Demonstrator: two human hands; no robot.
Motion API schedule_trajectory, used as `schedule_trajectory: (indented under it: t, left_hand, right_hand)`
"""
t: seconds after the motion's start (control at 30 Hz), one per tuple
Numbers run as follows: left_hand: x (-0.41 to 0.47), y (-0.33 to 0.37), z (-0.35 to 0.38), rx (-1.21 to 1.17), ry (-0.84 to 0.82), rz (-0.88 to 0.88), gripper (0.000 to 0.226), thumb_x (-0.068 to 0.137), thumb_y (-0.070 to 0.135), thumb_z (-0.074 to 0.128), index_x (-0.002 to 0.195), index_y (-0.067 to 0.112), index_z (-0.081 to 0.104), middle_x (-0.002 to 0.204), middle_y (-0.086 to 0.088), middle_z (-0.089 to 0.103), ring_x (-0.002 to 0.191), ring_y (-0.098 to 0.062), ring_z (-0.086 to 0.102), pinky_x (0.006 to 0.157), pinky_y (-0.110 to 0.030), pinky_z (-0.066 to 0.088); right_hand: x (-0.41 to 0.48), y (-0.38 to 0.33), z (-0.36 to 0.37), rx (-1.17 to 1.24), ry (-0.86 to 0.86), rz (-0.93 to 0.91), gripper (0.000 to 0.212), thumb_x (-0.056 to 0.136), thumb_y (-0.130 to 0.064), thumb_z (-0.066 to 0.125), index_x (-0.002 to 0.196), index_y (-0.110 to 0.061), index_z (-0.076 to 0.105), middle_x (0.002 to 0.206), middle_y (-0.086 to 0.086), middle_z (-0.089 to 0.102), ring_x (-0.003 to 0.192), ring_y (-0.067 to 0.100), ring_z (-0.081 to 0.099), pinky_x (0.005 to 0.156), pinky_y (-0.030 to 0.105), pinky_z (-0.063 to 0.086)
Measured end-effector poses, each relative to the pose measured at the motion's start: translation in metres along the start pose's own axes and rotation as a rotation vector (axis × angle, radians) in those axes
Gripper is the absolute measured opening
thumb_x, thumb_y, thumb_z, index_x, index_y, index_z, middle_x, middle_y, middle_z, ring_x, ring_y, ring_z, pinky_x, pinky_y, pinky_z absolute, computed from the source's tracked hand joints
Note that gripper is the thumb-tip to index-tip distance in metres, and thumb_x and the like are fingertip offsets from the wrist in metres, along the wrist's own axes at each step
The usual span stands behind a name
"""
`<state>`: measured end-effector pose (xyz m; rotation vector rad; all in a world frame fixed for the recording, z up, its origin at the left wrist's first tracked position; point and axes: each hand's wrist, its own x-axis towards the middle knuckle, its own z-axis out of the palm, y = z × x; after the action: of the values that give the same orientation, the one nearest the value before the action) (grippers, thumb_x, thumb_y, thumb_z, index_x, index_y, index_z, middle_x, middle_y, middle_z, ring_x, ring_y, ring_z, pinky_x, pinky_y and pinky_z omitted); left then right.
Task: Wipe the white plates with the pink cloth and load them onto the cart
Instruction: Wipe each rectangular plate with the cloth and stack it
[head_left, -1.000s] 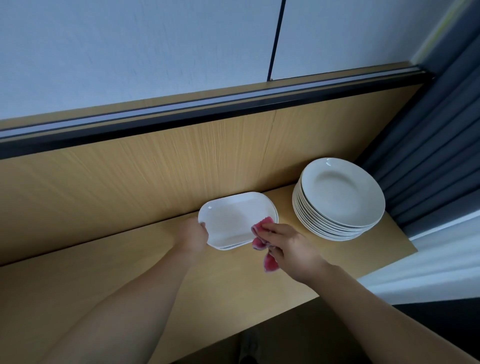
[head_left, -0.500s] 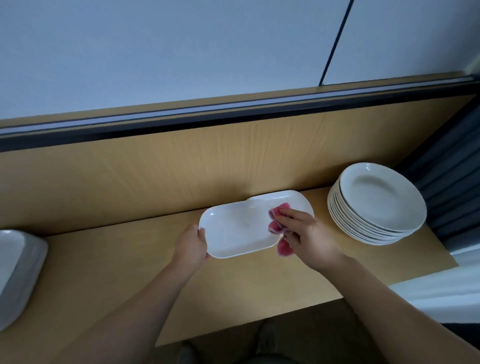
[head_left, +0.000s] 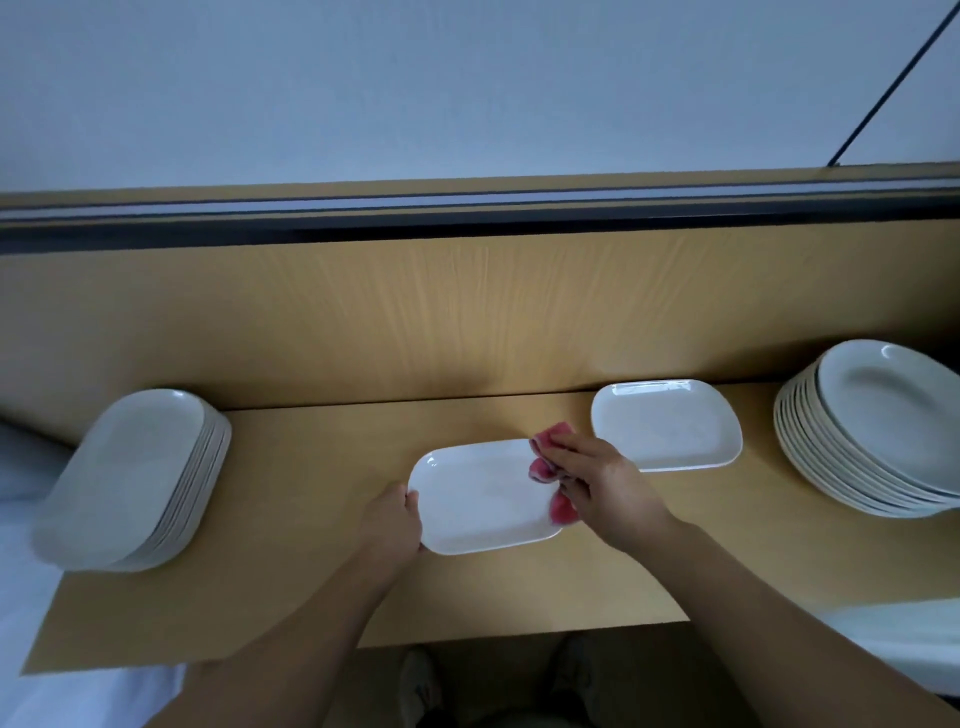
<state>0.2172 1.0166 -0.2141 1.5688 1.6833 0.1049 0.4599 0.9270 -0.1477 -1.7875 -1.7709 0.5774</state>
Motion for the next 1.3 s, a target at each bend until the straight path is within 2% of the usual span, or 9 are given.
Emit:
schedule_trajectory:
  t: [0.2, 0.33, 0.43, 0.5, 0.6, 0.73, 0.93, 1.13, 1.3]
  left_hand:
    - [0.007, -0.01, -0.002, 0.126, 0.018, 0.038, 0.032, 0.098, 0.033, 0.044, 0.077, 0.011, 0.053, 0.074, -0.005, 0.063, 0.07, -0.022, 0.061, 0.067, -0.033, 0.05]
    - [0.006, -0.007, -0.005, 0.297, 0.019, 0.105, 0.028, 0.097, 0.036, 0.046, 0.085, 0.011, 0.05, 0.082, -0.001, 0.057, 0.076, -0.019, 0.053, 0.069, -0.031, 0.041]
    - [0.004, -0.01, -0.011, 0.374, 0.012, 0.242, 0.029, 0.094, 0.038, 0.051, 0.111, 0.015, 0.052, 0.108, -0.001, 0.057, 0.096, -0.019, 0.054, 0.081, -0.032, 0.043]
    - [0.005, -0.015, -0.016, 0.402, -0.056, 0.336, 0.062, 0.087, 0.043, 0.059, 0.14, 0.018, 0.038, 0.138, 0.001, 0.045, 0.125, -0.018, 0.044, 0.097, -0.032, 0.039]
    - [0.006, -0.019, -0.022, 0.413, -0.144, 0.405, 0.103, 0.068, 0.056, 0.072, 0.15, 0.023, 0.02, 0.15, 0.006, 0.031, 0.137, -0.014, 0.031, 0.107, -0.032, 0.033]
    - [0.01, -0.019, -0.024, 0.448, -0.191, 0.395, 0.121, 0.053, 0.062, 0.078, 0.15, 0.026, 0.016, 0.153, 0.007, 0.027, 0.139, -0.015, 0.028, 0.109, -0.035, 0.033]
    - [0.015, -0.013, -0.023, 0.525, -0.259, 0.36, 0.124, 0.064, 0.056, 0.079, 0.154, 0.015, 0.004, 0.161, 0.0, 0.012, 0.146, -0.017, 0.016, 0.116, -0.031, 0.02]
    - [0.017, -0.014, -0.023, 0.491, -0.263, 0.378, 0.122, 0.065, 0.053, 0.081, 0.154, 0.015, 0.006, 0.159, 0.0, 0.017, 0.145, -0.017, 0.019, 0.114, -0.03, 0.022]
    - [0.016, -0.014, -0.023, 0.439, -0.216, 0.374, 0.117, 0.054, 0.056, 0.084, 0.148, 0.02, 0.025, 0.145, 0.005, 0.04, 0.129, -0.015, 0.042, 0.102, -0.03, 0.04]
  right_hand:
    - [0.009, -0.003, 0.02, 0.08, -0.105, 0.07, 0.047, 0.087, 0.015, 0.047, 0.123, -0.01, 0.064, 0.118, 0.003, 0.062, 0.084, 0.021, 0.063, 0.077, -0.002, 0.039]
    - [0.021, 0.0, 0.034, 0.049, -0.161, 0.064, 0.039, 0.094, 0.002, 0.042, 0.123, -0.016, 0.062, 0.112, -0.017, 0.06, 0.068, 0.019, 0.068, 0.08, 0.018, 0.051]
    - [0.035, 0.003, 0.049, -0.093, -0.265, 0.071, 0.041, 0.097, -0.019, 0.044, 0.137, -0.023, 0.05, 0.135, -0.011, 0.052, 0.109, 0.023, 0.06, 0.095, 0.035, 0.048]
    - [0.037, 0.006, 0.061, -0.321, -0.39, 0.112, 0.055, 0.095, -0.027, 0.049, 0.148, -0.029, 0.034, 0.156, 0.0, 0.026, 0.137, 0.03, 0.03, 0.108, 0.04, 0.035]
    - [0.028, 0.002, 0.075, -0.394, -0.41, 0.144, 0.067, 0.096, -0.03, 0.048, 0.154, -0.031, 0.014, 0.161, 0.01, 0.007, 0.146, 0.034, 0.008, 0.115, 0.048, 0.024]
    - [0.023, -0.004, 0.095, -0.488, -0.454, 0.298, 0.071, 0.1, -0.036, 0.04, 0.154, -0.027, -0.006, 0.161, 0.011, -0.011, 0.148, 0.033, -0.005, 0.12, 0.044, 0.006]
    - [0.027, -0.013, 0.114, -0.512, -0.518, 0.393, 0.068, 0.103, -0.038, 0.029, 0.152, -0.021, -0.014, 0.158, 0.011, -0.025, 0.146, 0.034, -0.018, 0.12, 0.047, -0.003]
    - [0.03, -0.029, 0.128, -0.522, -0.531, 0.304, 0.064, 0.103, -0.036, 0.027, 0.154, -0.018, -0.008, 0.16, 0.008, -0.02, 0.146, 0.035, -0.017, 0.12, 0.048, -0.005]
    - [0.035, -0.038, 0.134, -0.438, -0.545, 0.207, 0.064, 0.102, -0.032, 0.031, 0.154, -0.022, -0.004, 0.162, 0.002, -0.008, 0.147, 0.032, -0.012, 0.12, 0.048, -0.005]
